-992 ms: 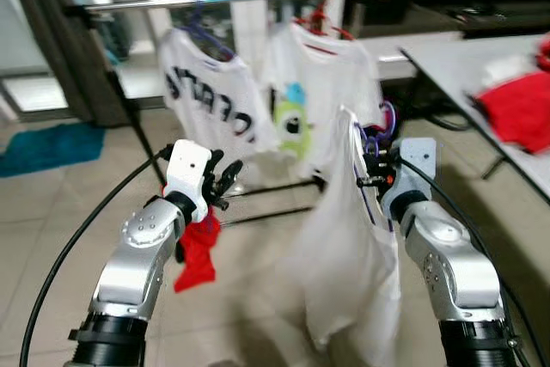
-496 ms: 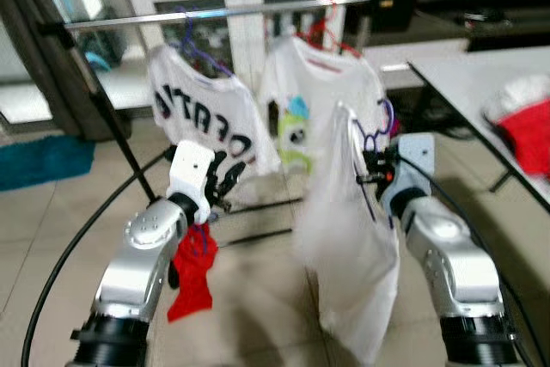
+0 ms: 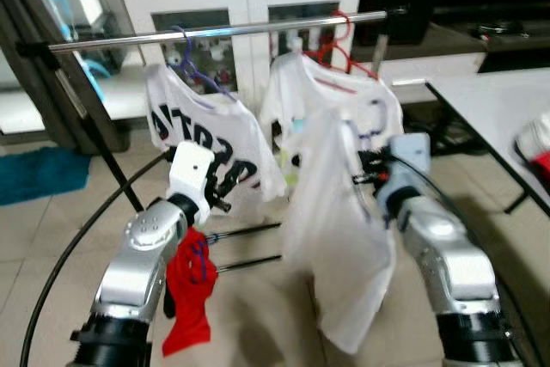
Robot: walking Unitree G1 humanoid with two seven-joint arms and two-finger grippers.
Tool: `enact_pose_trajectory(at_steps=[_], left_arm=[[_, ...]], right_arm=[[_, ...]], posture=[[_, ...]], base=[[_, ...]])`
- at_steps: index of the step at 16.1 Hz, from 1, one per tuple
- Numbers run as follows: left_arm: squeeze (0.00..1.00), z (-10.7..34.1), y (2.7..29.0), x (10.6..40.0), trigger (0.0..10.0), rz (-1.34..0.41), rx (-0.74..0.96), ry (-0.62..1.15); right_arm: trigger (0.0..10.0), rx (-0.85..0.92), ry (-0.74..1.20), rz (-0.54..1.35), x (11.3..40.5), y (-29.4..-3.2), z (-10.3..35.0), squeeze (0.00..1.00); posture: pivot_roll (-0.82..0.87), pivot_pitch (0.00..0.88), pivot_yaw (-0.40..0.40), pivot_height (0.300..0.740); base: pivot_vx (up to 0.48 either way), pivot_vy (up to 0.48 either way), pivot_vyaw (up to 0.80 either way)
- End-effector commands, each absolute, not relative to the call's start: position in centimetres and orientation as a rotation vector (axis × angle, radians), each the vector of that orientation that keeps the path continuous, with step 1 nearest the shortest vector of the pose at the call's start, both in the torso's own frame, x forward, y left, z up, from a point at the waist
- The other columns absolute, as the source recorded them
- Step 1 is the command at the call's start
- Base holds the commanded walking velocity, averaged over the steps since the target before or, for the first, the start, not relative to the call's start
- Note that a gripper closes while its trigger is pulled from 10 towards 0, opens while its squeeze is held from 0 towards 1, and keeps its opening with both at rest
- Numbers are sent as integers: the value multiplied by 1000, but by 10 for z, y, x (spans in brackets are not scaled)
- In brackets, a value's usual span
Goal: Hang hanger
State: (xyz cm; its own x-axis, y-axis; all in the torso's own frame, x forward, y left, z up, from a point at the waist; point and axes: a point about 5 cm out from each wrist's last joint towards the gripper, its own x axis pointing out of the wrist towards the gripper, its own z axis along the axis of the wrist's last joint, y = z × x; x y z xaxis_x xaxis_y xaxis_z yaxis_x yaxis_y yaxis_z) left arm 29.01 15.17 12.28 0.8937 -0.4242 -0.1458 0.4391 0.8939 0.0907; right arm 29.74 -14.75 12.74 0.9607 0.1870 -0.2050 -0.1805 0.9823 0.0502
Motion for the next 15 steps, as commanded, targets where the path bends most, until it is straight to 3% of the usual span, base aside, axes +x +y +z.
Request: enact_pose_trajectory(at_steps=[1,4,9,15], left_arm=[[0,127,159,291,10000,-430,134,110],[0,128,159,291,10000,-433,137,110],[0,129,157,289,10000,-491,191,111],[0,142,157,275,10000,-696,175,103]], right_arm=[[10000,48,156,219,300,-138,139,0],[10000,35,156,235,300,-136,139,0],[10000,22,86,436,298,-111,156,0],[10000,42,-12,493,309,-103,186,0]], posture=[[-84,0,22,740],[-84,0,25,740],[-78,0,25,740],[-72,0,20,740]], base=[[461,0,0],[464,0,0],[443,0,0],[0,0,0]])
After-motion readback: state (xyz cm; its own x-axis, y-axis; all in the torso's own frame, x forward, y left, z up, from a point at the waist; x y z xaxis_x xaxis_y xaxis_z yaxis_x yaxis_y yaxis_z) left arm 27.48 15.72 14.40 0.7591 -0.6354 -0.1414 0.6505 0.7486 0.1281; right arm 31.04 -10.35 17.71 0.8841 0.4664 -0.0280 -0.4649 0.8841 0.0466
